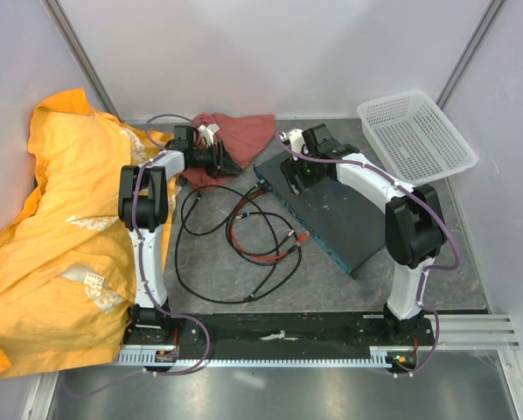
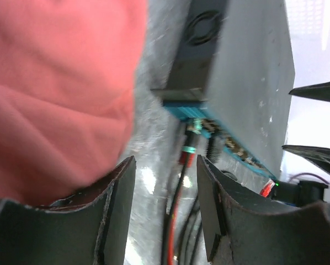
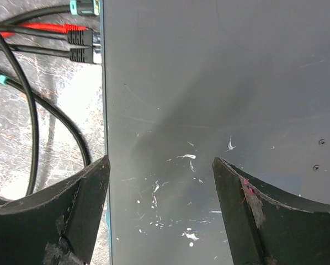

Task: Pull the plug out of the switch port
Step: Place the connector at the center of the board, then pull the connector from the switch port.

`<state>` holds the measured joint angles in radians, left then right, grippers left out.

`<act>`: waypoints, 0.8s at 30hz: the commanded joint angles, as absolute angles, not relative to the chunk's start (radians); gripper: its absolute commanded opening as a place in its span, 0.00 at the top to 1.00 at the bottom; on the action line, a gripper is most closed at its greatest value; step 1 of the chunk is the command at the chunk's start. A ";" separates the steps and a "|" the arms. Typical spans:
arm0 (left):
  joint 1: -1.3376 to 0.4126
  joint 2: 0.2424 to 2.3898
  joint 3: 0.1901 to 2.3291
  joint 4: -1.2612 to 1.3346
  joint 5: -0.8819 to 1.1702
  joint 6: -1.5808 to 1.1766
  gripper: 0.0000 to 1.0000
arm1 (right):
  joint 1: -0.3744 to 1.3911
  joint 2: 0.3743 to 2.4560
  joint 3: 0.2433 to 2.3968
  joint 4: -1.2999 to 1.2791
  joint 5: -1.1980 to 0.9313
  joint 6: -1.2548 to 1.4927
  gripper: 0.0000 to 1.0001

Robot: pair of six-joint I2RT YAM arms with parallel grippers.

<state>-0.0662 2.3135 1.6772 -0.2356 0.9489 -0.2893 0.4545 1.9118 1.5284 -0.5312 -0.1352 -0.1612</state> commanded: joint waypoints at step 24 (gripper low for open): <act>-0.160 2.510 1.885 -0.472 1.097 -0.094 0.52 | 0.457 2.014 1.647 -0.592 -0.075 -0.210 0.13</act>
